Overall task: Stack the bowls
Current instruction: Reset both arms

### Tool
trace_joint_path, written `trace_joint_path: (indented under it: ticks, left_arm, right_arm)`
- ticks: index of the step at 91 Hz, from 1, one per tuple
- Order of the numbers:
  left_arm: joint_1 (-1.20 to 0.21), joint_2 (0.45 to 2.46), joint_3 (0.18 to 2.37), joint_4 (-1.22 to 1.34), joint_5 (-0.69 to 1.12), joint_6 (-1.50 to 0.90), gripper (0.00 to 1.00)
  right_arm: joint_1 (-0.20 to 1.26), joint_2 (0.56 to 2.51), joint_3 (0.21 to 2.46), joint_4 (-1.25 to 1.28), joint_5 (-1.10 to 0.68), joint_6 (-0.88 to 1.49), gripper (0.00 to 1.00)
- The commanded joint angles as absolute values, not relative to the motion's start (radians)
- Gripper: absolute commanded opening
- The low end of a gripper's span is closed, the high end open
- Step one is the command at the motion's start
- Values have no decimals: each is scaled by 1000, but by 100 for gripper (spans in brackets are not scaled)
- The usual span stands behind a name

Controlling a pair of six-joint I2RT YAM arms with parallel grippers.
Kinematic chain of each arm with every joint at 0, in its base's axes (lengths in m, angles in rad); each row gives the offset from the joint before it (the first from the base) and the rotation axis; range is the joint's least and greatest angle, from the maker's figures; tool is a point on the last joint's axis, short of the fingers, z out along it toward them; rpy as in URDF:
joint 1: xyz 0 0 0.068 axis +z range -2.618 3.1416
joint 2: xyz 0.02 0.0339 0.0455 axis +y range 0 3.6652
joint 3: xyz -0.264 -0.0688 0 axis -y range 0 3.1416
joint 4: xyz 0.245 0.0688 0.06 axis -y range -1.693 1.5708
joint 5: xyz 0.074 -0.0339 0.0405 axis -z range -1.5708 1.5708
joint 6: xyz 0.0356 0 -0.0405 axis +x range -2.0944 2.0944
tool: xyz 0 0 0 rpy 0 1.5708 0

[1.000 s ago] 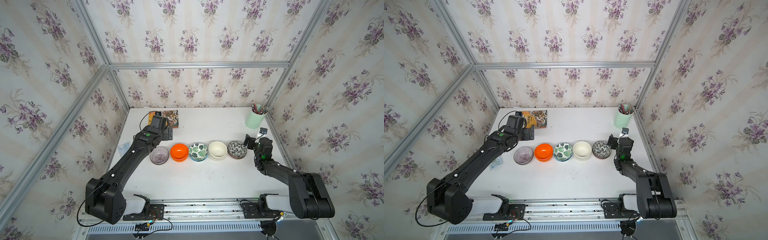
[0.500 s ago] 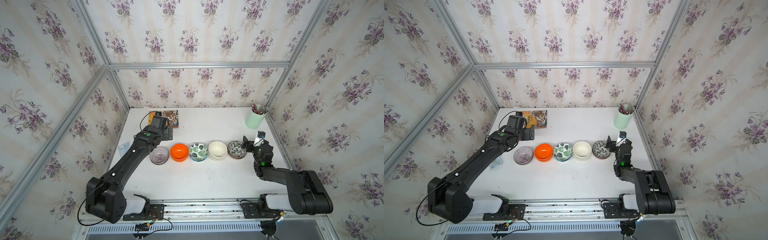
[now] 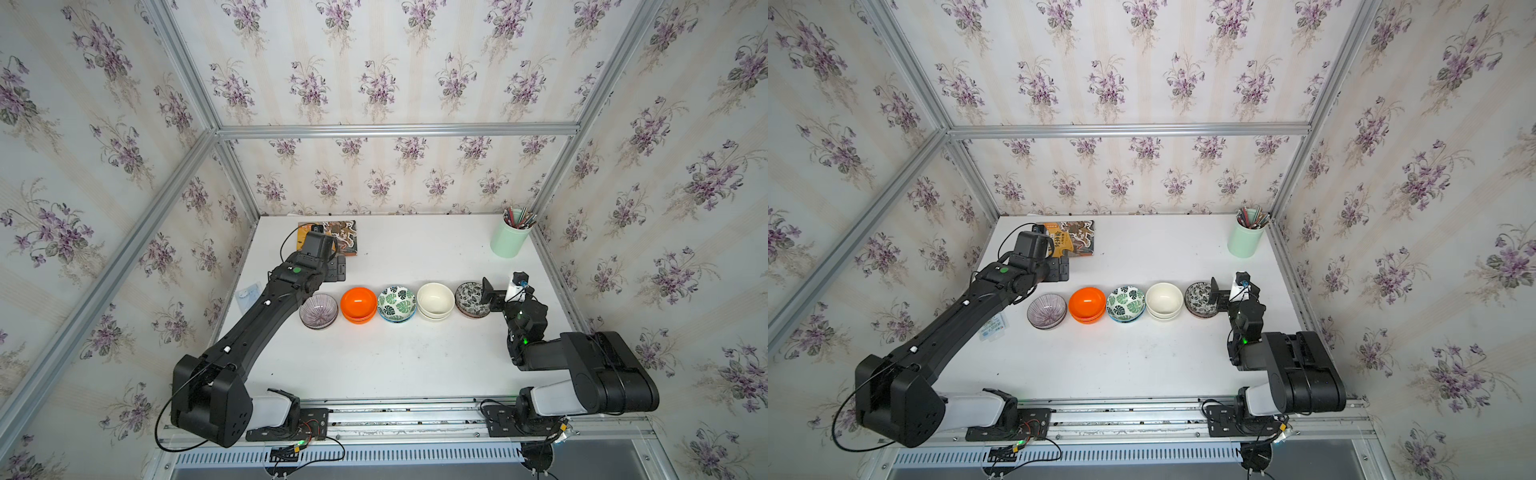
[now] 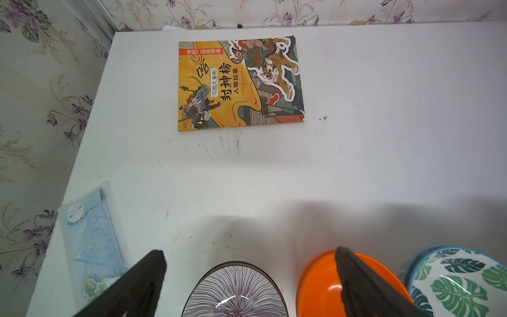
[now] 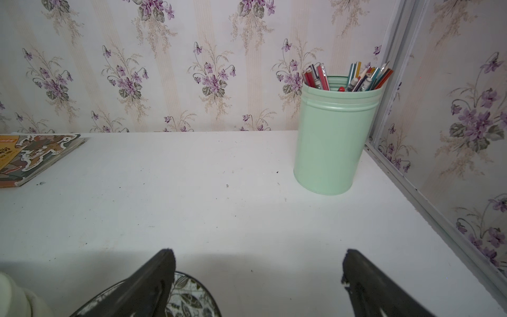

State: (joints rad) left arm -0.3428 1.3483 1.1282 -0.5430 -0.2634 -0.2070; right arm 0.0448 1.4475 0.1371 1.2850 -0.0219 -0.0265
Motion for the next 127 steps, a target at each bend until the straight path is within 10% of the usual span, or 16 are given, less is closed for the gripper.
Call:
trace_joint_path:
  ticks: [1,77,127]
  left_arm:
    - [-343,1349,1127,-520,-258,-196,100]
    - [-316,1330,1029,-402,-300,-171,100]
    - [-169,1220,522,401,-366,45,100]
  right_arm:
    - [44,1467,139,1381,-48,-40,100]
    - [46,1540,193,1347,-19,-25,100]
    - [46,1541,219,1292,35,-3,100]
